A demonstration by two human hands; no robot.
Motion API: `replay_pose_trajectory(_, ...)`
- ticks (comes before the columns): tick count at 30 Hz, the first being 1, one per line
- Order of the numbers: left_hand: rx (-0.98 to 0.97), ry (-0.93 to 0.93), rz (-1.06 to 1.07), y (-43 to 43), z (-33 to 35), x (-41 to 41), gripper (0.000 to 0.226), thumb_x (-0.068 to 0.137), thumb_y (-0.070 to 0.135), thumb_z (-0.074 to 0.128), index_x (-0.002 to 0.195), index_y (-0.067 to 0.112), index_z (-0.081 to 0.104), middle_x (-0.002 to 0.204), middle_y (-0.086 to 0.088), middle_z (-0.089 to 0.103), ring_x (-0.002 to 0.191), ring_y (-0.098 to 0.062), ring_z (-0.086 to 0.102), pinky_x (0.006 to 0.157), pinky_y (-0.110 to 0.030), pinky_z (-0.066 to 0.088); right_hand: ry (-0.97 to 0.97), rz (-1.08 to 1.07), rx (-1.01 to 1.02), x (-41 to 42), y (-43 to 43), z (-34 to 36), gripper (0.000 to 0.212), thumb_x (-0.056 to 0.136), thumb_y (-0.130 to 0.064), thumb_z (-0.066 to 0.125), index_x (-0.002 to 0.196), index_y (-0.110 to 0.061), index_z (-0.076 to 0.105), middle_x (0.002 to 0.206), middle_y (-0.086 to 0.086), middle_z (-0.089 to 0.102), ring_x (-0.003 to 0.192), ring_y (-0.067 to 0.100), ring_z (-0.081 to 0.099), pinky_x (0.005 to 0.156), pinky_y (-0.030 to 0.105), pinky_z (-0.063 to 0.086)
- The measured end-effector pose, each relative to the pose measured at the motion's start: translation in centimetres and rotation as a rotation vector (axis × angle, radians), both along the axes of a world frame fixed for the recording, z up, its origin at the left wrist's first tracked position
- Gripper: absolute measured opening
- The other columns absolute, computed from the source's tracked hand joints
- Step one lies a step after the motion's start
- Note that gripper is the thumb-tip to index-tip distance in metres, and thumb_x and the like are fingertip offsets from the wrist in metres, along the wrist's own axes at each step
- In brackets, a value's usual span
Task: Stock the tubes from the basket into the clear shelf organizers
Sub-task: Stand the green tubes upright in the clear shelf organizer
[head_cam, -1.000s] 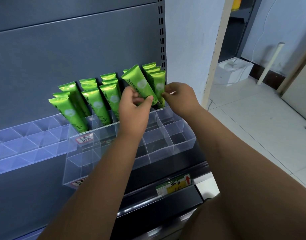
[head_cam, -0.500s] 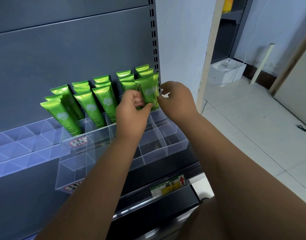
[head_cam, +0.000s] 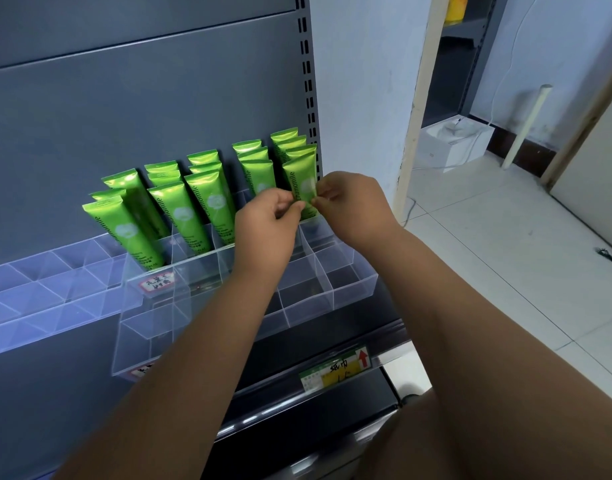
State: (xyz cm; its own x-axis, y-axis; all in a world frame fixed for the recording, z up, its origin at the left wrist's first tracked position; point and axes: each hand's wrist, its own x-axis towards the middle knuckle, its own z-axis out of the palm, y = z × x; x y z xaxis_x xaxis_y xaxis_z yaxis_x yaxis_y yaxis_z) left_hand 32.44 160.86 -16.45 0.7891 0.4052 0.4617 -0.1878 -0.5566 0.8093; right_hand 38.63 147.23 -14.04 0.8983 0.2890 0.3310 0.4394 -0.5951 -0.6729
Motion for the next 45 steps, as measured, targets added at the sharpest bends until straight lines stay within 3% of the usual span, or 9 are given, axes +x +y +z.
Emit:
replay_pose_trajectory(7, 0.031, 0.030, 0.004, -0.2, 0.4, -0.2, 0.011, 0.092, 0.014, 0.073, 0.102, 0.011, 0.077, 0.081, 0.019, 0.069, 0.082, -0.004, 0.069, 0.085, -0.033, 0.060, -0.032, -0.017, -0.062, 0.4, 0.1, -0.3, 0.015, 0.089, -0.026, 0.070, 0.092, -0.011, 0.074, 0.087, 0.004, 0.073, 0.083, 0.023, 0.065, 0.076, 0.036, 0.055)
replay_pose_trajectory(11, -0.054, 0.085, -0.005, -0.2, 0.5, -0.2, 0.038, 0.092, 0.016, 0.074, 0.129, 0.012, 0.067, 0.107, 0.002, 0.076, 0.099, -0.005, 0.070, 0.094, -0.023, 0.054, -0.024, -0.028, -0.064, 0.4, 0.0, -0.3, 0.016, 0.089, -0.023, 0.069, 0.091, -0.009, 0.074, 0.087, 0.006, 0.073, 0.083, 0.024, 0.065, 0.077, 0.037, 0.055)
replay_pose_trajectory(15, -0.069, 0.083, -0.020, -0.3, 0.7, -0.2, 0.040, 0.092, 0.016, 0.074, 0.131, 0.013, 0.066, 0.109, 0.001, 0.076, 0.100, -0.003, 0.070, 0.095, -0.021, 0.053, 0.012, -0.038, -0.038, 0.4, -0.2, -0.3, 0.017, 0.090, -0.021, 0.070, 0.095, -0.005, 0.074, 0.092, 0.011, 0.074, 0.089, 0.027, 0.067, 0.083, 0.040, 0.055)
replay_pose_trajectory(21, -0.072, 0.112, -0.036, -0.3, 0.7, -0.1, 0.044, 0.094, 0.017, 0.071, 0.137, 0.016, 0.062, 0.104, 0.011, 0.071, 0.097, 0.009, 0.063, 0.085, 0.000, 0.045, 0.018, -0.049, -0.024, 0.5, 0.0, -0.5, 0.017, 0.088, -0.020, 0.069, 0.096, -0.006, 0.073, 0.094, 0.010, 0.072, 0.089, 0.025, 0.065, 0.080, 0.036, 0.054)
replay_pose_trajectory(26, -0.068, 0.111, -0.035, -0.3, 0.7, -0.1, 0.045, 0.095, 0.017, 0.069, 0.139, 0.015, 0.061, 0.105, 0.011, 0.072, 0.102, 0.001, 0.066, 0.091, -0.010, 0.047, -0.031, -0.080, -0.045, 0.4, 0.1, -0.5, 0.021, 0.089, -0.023, 0.068, 0.106, -0.012, 0.075, 0.109, 0.006, 0.062, 0.091, 0.016, 0.055, 0.075, 0.024, 0.036)
replay_pose_trajectory(29, -0.056, 0.111, -0.026, -0.3, 0.7, -0.2, 0.043, 0.095, 0.016, 0.070, 0.137, 0.014, 0.063, 0.114, 0.004, 0.073, 0.104, -0.004, 0.067, 0.092, -0.012, 0.048, -0.023, -0.078, -0.052, 0.4, 0.1, -0.4, 0.024, 0.090, -0.022, 0.067, 0.111, -0.011, 0.072, 0.114, 0.007, 0.066, 0.104, 0.020, 0.059, 0.079, 0.024, 0.038)
replay_pose_trajectory(35, -0.064, 0.105, -0.028, -0.2, 0.6, -0.3, 0.039, 0.094, 0.016, 0.071, 0.132, 0.012, 0.066, 0.115, 0.000, 0.074, 0.106, -0.006, 0.068, 0.100, -0.028, 0.053, -0.012, -0.067, -0.073, 0.2, 0.1, -0.2, 0.023, 0.088, -0.020, 0.065, 0.107, -0.010, 0.073, 0.107, 0.006, 0.071, 0.099, 0.022, 0.063, 0.085, 0.035, 0.052)
replay_pose_trajectory(40, -0.040, 0.047, 0.013, -0.4, 0.4, -0.5, 0.033, 0.095, 0.012, 0.068, 0.128, 0.009, 0.068, 0.105, 0.001, 0.073, 0.097, -0.004, 0.068, 0.090, -0.019, 0.054, 0.034, -0.063, -0.080, -0.4, -0.1, 0.1, 0.027, 0.088, -0.022, 0.065, 0.112, -0.013, 0.072, 0.109, 0.003, 0.071, 0.098, 0.020, 0.064, 0.084, 0.032, 0.053)
replay_pose_trajectory(45, 0.157, -0.146, 0.082, -0.7, 0.4, -0.8, 0.020, 0.095, 0.011, 0.063, 0.111, 0.006, 0.074, 0.091, -0.003, 0.073, 0.084, -0.016, 0.068, 0.079, -0.039, 0.059, 0.121, -0.110, -0.131, -1.8, -1.1, 0.8, 0.040, 0.087, -0.020, 0.066, 0.126, -0.009, 0.065, 0.121, 0.006, 0.067, 0.105, 0.023, 0.063, 0.087, 0.030, 0.050)
